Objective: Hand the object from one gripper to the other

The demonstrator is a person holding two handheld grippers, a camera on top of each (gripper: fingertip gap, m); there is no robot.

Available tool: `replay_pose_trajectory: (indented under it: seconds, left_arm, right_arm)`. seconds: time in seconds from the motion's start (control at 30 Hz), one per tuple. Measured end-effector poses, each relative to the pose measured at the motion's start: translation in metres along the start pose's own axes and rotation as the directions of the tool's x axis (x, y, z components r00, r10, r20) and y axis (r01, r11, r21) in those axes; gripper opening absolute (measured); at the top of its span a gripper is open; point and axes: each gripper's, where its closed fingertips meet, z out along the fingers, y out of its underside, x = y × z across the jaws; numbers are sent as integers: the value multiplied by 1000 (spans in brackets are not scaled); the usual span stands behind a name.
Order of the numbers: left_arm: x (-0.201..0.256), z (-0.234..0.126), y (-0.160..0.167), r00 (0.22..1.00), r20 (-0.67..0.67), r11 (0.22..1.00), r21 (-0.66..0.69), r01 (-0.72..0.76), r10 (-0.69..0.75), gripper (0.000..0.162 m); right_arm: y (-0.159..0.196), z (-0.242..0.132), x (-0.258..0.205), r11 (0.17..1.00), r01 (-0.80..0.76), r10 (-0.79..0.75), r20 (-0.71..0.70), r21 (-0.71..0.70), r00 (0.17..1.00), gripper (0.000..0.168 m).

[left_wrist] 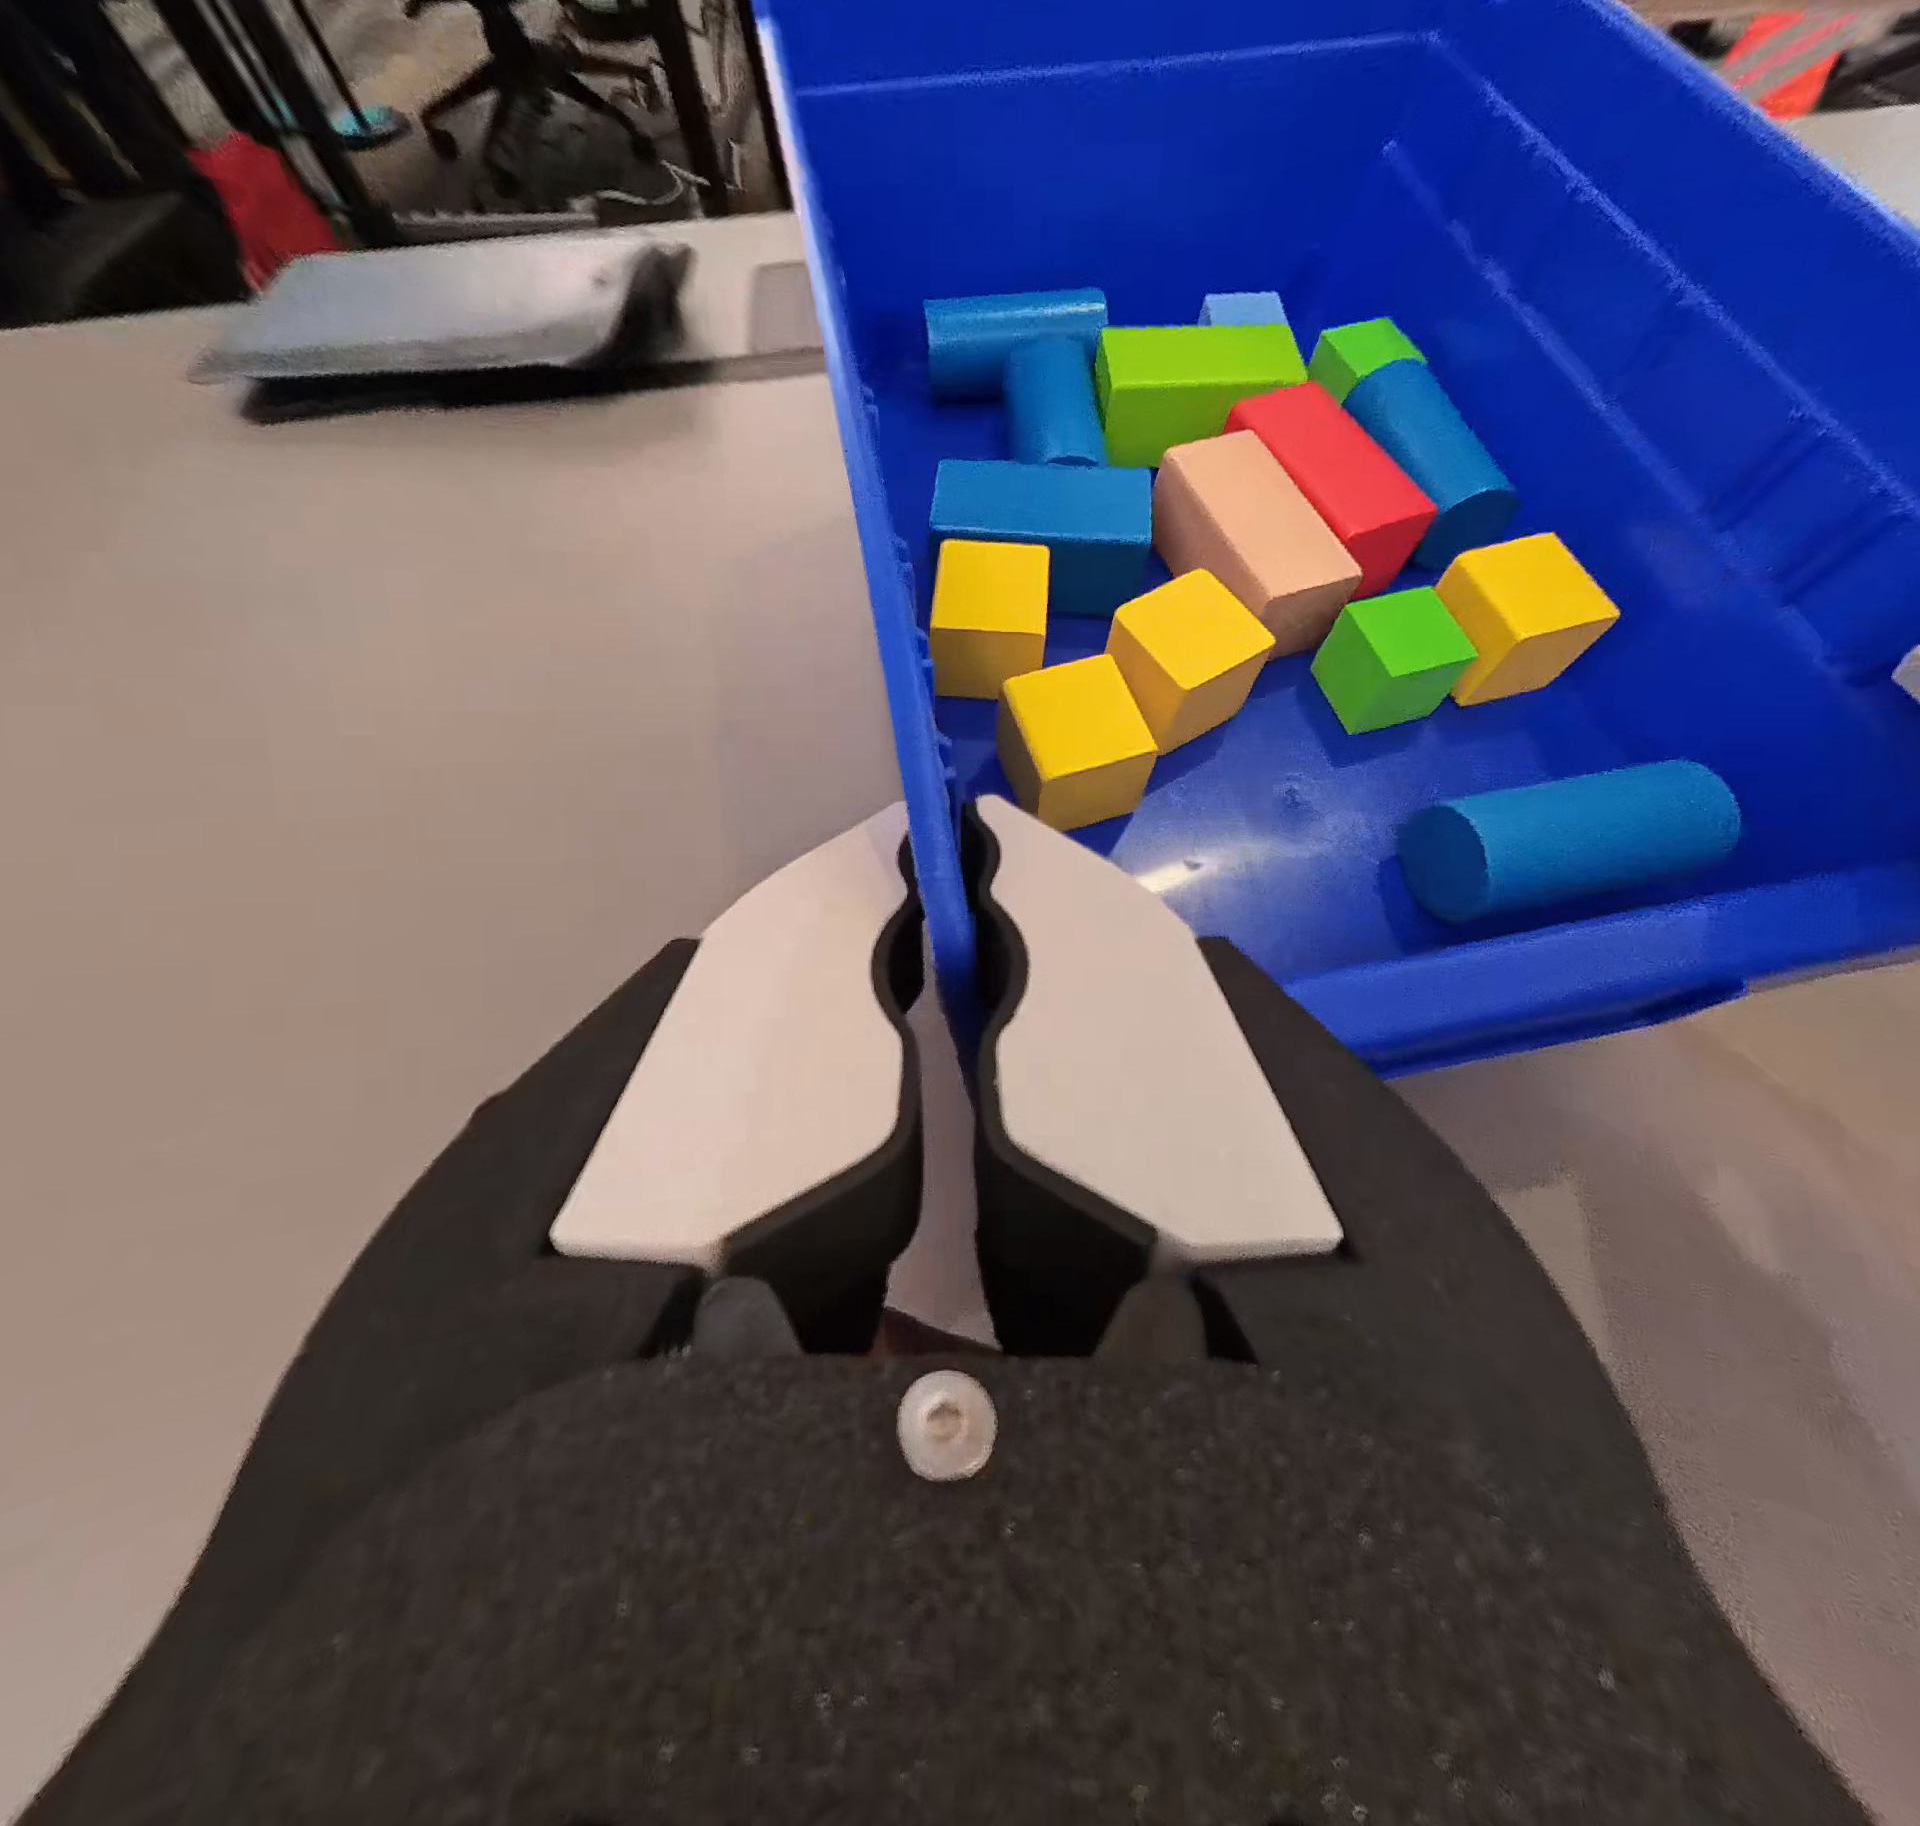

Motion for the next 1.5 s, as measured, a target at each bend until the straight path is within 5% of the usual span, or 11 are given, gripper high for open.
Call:
replay_pose_trajectory:
  seconds: [0.17, 0.47, 0.53, 0.63, 0.73, 0.9, 1.1, 1.23, 1.5]
  left_arm:
    - [-47, 21, 10, 999, -44, 1000, 1, 20, -20, 3]
    - [-51, 33, 14, 992, -51, 993, -13, 117, -118, 5]
    - [-55, 19, 0, 993, -13, 993, 14, 117, -117, 38]
    - [-51, -12, -26, 996, 27, 993, 74, 87, -90, 54]
    - [-20, -35, -39, 995, -17, 989, 113, 97, -96, 53]
    - [62, -47, -34, 968, -191, 968, 156, 196, -165, 46]
    - [100, -41, 9, 987, -151, 988, 135, 79, -58, 44]
    - [100, -27, 30, 986, -159, 996, 64, 56, -45, 41]
    - [107, -27, 29, 985, -170, 997, 77, 24, -10, 41]
  right_arm:
    - [3, 29, -46, 1000, 17, -17, -23, -12, 1000, 4]
    - [16, 39, -49, 996, 17, -12, 57, -84, 998, 9]
    - [16, 25, -53, 991, 42, -20, 172, -126, 985, 10]
    - [0, -20, -48, 995, 27, 12, 389, -95, 921, 14]
    - [-19, -62, 7, 997, 76, -73, 441, 11, 895, 27]
    - [-25, -100, 193, 990, 97, -112, 149, 103, 983, 27]
    - [13, -164, 367, 983, 87, -56, -184, 164, 981, 31]
    - [24, -180, 399, 988, -17, 51, -221, 155, 974, 32]
    - [34, -168, 386, 994, 25, -1, -222, 105, 975, 29]
